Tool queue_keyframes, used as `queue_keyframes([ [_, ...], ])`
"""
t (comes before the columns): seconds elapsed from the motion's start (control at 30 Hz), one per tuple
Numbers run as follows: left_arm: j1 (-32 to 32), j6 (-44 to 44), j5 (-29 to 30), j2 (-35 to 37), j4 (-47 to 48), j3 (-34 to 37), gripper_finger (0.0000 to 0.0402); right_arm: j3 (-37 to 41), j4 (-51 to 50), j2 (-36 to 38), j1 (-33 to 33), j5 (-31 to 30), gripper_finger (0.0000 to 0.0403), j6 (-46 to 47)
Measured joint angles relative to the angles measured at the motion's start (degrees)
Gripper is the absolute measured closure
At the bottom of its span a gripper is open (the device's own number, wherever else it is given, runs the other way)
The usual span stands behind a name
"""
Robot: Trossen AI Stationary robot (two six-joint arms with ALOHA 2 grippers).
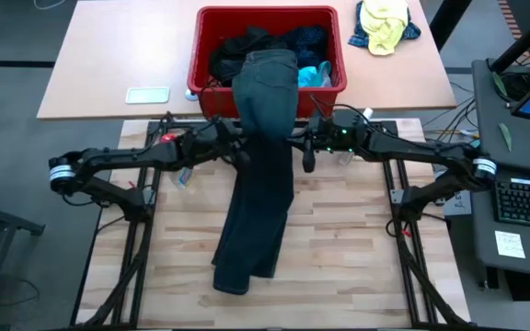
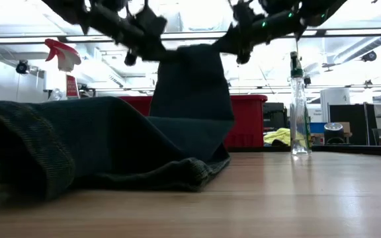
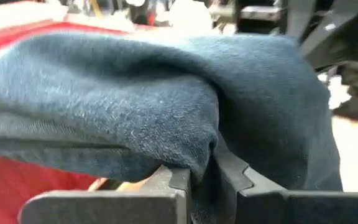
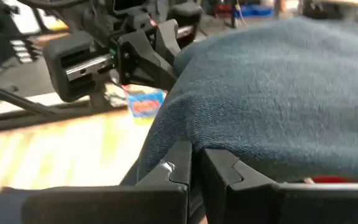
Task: Fold Laundry from Bin
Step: Fold the blue pants
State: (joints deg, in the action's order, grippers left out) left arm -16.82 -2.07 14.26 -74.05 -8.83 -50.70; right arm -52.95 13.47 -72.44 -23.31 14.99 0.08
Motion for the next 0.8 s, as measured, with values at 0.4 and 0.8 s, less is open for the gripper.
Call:
queue_keyframes([
  [0.4, 8.8, 9.3, 1.1, 9.4, 1.2, -7.1, 0.0389, -7.3, -6.1, 9.2, 4.7, 0.6, 0.0394, -3.1],
  [0.8, 13.9, 18.6, 1.2, 3.2, 19.0, -31.5, 0.0389, -27.1, -20.7, 6.8, 7.7, 0.4, 0.0394, -9.3],
])
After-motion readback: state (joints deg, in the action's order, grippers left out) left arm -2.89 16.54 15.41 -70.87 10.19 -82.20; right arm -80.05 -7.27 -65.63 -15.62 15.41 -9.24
